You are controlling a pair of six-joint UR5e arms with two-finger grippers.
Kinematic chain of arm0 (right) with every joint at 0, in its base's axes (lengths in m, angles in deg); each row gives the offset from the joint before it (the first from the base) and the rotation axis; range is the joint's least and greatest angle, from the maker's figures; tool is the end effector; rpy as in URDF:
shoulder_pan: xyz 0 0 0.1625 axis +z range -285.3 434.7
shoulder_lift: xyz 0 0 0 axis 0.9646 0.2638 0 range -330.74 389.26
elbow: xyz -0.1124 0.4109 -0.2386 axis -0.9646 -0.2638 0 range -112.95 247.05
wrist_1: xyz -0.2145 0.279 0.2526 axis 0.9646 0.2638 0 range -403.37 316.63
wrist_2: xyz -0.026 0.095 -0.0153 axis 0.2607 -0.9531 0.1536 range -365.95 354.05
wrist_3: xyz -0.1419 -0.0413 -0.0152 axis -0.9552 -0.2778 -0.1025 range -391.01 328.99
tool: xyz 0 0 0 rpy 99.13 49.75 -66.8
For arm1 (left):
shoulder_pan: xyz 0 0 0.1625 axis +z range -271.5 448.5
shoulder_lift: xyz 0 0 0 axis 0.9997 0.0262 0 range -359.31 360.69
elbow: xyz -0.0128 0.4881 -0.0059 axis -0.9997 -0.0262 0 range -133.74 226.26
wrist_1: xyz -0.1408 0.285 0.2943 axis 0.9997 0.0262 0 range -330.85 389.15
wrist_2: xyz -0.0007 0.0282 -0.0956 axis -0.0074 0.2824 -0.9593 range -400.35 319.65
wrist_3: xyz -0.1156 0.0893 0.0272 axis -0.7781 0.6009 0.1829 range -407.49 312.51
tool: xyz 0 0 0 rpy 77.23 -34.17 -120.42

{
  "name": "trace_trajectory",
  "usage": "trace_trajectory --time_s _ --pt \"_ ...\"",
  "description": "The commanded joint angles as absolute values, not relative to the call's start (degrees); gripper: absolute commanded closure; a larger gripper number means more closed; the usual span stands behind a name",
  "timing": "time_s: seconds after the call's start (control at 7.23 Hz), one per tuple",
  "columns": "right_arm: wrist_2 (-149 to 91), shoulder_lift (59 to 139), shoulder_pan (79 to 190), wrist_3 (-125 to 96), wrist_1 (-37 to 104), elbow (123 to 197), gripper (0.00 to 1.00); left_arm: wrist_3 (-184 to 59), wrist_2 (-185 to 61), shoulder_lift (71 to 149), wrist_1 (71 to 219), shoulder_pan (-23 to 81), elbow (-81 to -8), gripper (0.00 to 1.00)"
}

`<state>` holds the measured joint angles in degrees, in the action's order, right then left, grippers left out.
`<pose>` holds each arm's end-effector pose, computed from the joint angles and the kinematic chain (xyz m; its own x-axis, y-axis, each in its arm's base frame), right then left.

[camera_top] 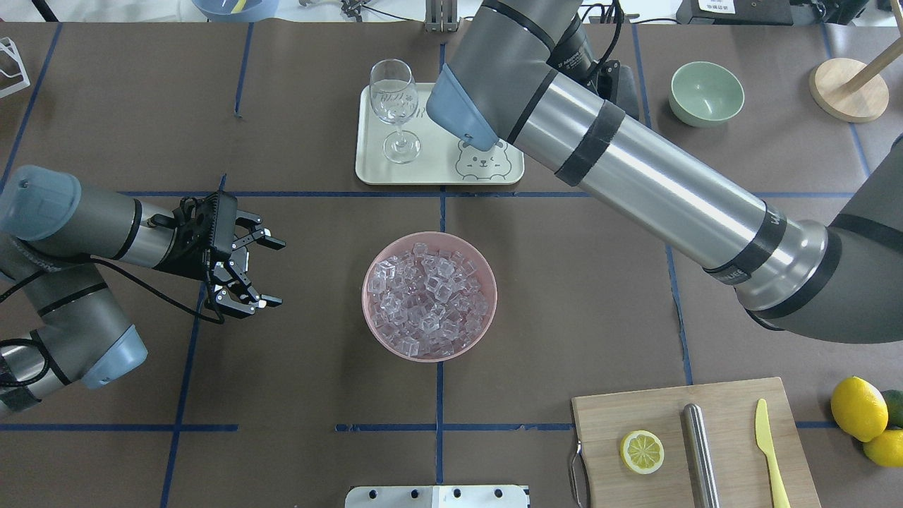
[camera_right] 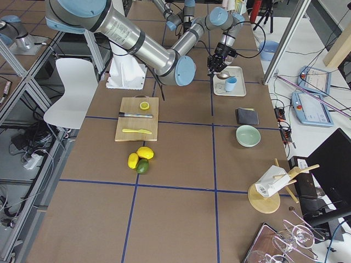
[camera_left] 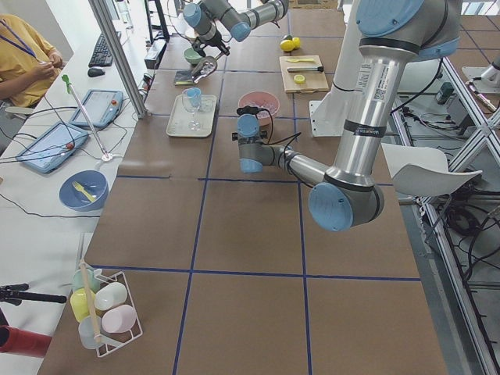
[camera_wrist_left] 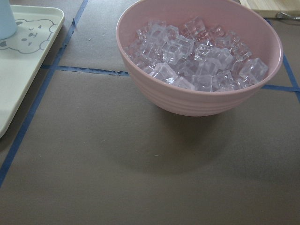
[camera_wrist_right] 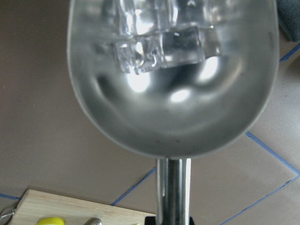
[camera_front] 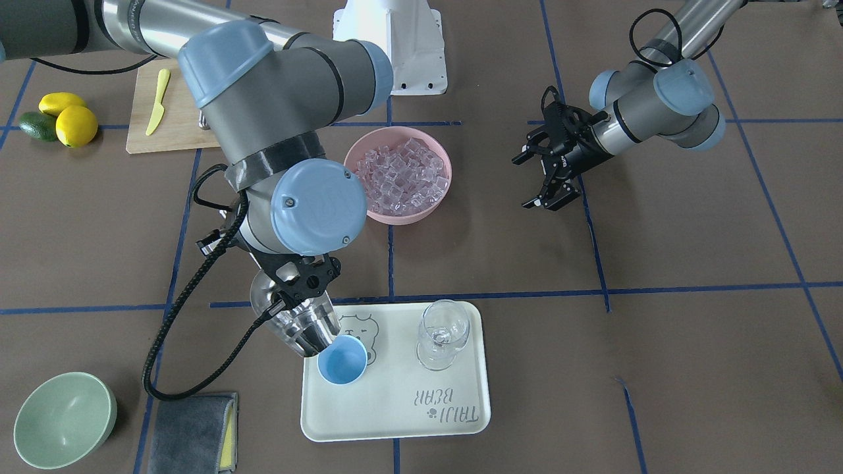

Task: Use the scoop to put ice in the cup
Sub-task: 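Tilt the scoop with the right gripper to pour ice into the blue cup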

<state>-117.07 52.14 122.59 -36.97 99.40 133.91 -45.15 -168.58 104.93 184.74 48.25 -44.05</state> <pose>-0.4932 -0.6646 0.2184 0.6562 -0.6577 0.3700 0.7348 0.6685 -0.1150 0.4703 -0.4522 0.4541 0.0368 0.9972 -0.0658 -0.1324 0.0701 0.9887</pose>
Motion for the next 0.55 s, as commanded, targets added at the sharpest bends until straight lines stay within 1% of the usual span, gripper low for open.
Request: trace_trajectory --time_s 0.0,0.41 --pt "-114.2 51.0 122.4 -42.2 101.2 131.7 1.00 -45.0 -168.6 104.9 184.8 48.2 -44.0 0.00" --pt "-110.8 50.7 122.4 -47.8 103.0 130.9 1.00 -45.0 -168.5 104.8 185.0 48.2 -44.1 0.00"
